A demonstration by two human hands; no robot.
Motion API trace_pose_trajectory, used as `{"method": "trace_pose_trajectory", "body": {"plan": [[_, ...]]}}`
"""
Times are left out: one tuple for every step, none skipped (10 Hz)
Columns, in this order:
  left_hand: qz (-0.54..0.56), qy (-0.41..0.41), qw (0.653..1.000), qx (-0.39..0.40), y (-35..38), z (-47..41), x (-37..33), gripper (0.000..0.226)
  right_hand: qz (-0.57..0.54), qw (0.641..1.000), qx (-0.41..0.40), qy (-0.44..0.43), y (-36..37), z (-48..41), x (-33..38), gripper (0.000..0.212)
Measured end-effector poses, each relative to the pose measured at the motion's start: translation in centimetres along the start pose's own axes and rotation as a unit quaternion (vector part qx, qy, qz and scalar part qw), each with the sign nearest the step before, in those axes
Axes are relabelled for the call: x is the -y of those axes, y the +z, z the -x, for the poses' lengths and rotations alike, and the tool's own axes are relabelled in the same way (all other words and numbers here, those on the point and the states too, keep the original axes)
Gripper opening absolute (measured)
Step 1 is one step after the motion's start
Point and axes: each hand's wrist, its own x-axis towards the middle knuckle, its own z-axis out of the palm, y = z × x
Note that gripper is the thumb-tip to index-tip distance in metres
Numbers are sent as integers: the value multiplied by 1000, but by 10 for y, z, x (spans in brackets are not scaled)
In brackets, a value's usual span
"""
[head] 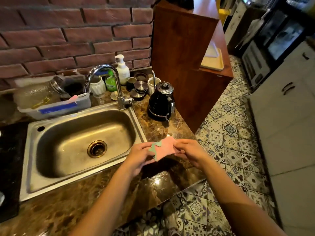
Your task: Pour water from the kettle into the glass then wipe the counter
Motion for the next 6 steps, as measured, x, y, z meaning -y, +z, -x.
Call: {"method": "trace_pose_trajectory", "body": {"plan": [[-18,-38,999,-28,26,-25,28,44,119,993,-6,14,-26,-29,-15,11],[-29,-70,995,-60,50,-46,50,44,206,978,-8,27,-53,-57,-32,15],[-26,-94,991,-96,71,-66,63,39,277,960,-4,31,-75,-82,-45,17],[-19,-105,985,-136,84,-81,67,31,342,939,23,38,-90,-100,-43,13],[-39,-103,982,-155,88,-92,72,30,377,924,56,31,-104,-120,-39,40],[-86,-99,978,-160,86,-95,69,30,419,905,76,14,-112,-132,-26,41]]}}
